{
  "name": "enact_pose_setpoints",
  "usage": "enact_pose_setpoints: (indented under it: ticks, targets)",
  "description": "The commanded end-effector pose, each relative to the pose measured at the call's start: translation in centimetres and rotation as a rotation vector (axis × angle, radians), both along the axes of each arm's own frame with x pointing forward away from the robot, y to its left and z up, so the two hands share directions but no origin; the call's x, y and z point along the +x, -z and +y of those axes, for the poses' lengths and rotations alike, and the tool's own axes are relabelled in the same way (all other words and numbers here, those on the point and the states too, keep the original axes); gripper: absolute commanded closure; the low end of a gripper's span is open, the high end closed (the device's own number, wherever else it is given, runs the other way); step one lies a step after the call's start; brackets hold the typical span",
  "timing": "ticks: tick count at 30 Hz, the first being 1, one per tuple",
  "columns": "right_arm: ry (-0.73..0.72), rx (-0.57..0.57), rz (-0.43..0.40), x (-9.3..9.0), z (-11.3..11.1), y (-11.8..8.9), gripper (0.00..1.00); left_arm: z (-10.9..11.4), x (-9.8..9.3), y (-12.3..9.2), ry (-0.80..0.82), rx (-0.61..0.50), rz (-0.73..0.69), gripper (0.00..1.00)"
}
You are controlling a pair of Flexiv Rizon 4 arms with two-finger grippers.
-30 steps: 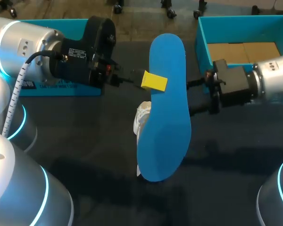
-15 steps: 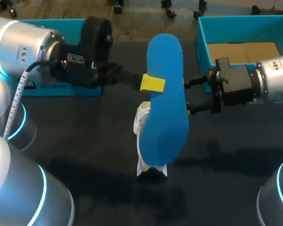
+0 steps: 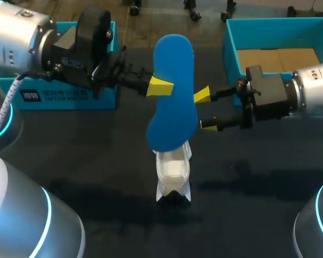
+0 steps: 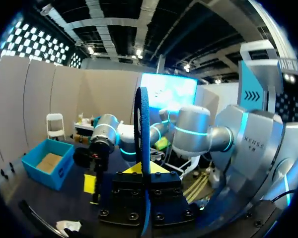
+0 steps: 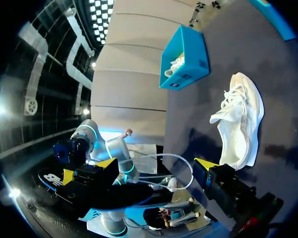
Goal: Take the shoe out of the shoebox, open the shoe tongue, remove and reinsert the insole, then place the shoe into the shoebox
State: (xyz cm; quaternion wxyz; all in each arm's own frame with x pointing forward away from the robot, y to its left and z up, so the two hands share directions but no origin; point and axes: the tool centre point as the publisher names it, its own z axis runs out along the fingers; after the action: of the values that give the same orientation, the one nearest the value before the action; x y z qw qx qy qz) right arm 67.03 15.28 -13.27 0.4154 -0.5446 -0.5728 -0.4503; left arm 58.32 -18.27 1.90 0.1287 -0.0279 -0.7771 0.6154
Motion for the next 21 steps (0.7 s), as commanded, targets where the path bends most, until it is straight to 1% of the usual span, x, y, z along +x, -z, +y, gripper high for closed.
enact_pose_setpoints:
  ticks: [1, 4, 5, 6, 8, 11, 12, 21]
  targets:
    - [0.002, -0.001, -0.001, -0.1, 0.1, 0.0, 0.00, 0.8, 0.5, 0.2, 0.029, 0.095, -0.573, 1.00]
    - [0.002, -0.001, -0.001, -0.1, 0.1, 0.0, 0.00, 1.1, 0.5, 0.8, 0.074, 0.097, -0.736, 1.00]
    - [0.002, -0.001, -0.001, -0.1, 0.1, 0.0, 0.00, 1.2, 0.5, 0.9, 0.076, 0.098, -0.747, 1.00]
    - [0.002, -0.001, -0.001, -0.1, 0.1, 0.0, 0.00, 1.2, 0.6, 1.0, 0.090, 0.098, -0.817, 1.00]
    - [0.002, -0.001, -0.001, -0.1, 0.1, 0.0, 0.00, 1.4, 0.7, 1.4, 0.121, 0.100, -0.901, 1.00]
    - [0.002, -0.001, -0.001, -0.1, 0.1, 0.0, 0.00, 1.5, 0.8, 1.9, 0.146, 0.111, -0.986, 1.00]
    - [0.002, -0.001, -0.001, -0.1, 0.1, 0.0, 0.00, 1.6, 0.9, 2.1, 0.125, 0.119, -0.913, 1.00]
    - [0.002, -0.001, -0.001, -0.1, 0.1, 0.0, 0.00, 1.6, 0.9, 2.1, 0.125, 0.119, -0.913, 1.00]
